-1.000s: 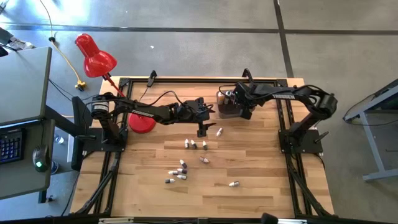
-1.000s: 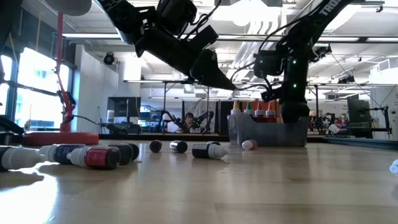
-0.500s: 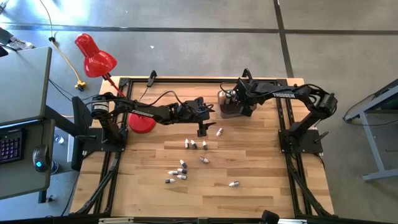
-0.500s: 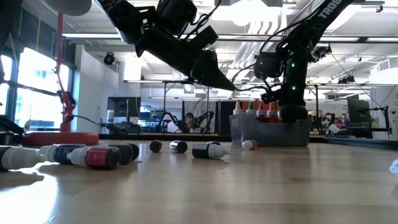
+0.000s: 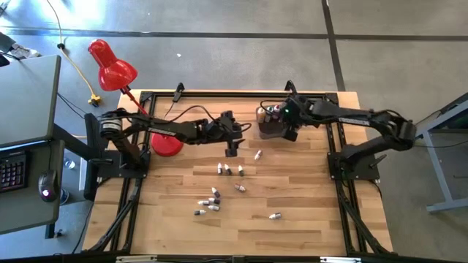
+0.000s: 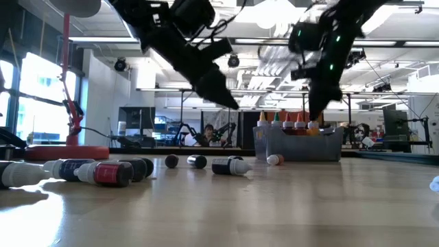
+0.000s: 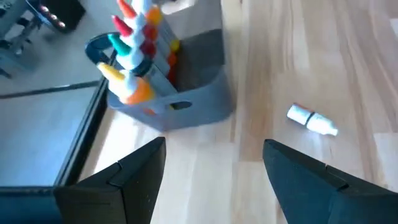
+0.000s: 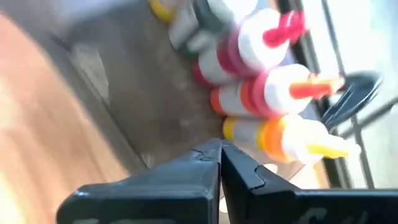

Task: Pick & Place food coloring
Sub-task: Put the bottom small blue food coloring bottle into the bin

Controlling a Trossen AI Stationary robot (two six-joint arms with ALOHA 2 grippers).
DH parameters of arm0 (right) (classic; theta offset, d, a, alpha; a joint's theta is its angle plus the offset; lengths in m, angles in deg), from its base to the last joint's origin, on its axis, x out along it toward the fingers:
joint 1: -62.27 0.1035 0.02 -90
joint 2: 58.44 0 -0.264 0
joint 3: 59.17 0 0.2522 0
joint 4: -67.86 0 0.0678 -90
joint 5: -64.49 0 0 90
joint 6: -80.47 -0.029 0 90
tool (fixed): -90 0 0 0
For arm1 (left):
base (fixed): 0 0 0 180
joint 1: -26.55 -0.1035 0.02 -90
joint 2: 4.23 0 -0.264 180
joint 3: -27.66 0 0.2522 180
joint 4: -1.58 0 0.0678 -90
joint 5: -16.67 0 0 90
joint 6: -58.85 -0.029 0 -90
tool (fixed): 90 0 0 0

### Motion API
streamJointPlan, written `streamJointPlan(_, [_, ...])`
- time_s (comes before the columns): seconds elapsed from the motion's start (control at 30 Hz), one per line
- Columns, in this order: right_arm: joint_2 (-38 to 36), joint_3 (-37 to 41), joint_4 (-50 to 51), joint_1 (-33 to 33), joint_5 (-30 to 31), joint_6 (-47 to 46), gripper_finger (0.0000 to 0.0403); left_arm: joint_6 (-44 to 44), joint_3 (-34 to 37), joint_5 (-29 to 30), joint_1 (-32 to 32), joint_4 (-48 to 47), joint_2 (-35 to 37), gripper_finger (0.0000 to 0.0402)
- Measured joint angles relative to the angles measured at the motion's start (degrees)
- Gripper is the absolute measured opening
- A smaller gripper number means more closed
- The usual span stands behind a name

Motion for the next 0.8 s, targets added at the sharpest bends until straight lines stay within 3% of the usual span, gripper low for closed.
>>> streamJointPlan(0.2, [-7.1,0.0,-6.2,10.3,-8.7,-4.4,0.0,1.9,0.1,-3.3,0.8,-16.2,7.7,0.0263])
streamJointPlan(0.4, [-6.6,0.0,-15.8,22.3,-17.9,-5.0,0.0,-1.6,0.0,-14.5,4.3,-35.1,16.7,0.0263])
streamJointPlan(0.47, [-5.8,0.1,-18.7,25.8,-18.1,-3.2,0.0,-1.7,0.1,-18.5,5.9,-42.3,19.5,0.0263])
streamJointPlan(0.63, [-2.8,0.1,-24.8,31.8,-14.8,-2.4,0.0004,5.3,0.1,-25.5,11.6,-50.3,22.3,0.0263])
streamJointPlan(0.8, [2.4,0.1,-30.2,33.4,-12.1,-2.5,0.0041,12.9,0.0,-24.9,18.8,-49.6,20.6,0.0263])
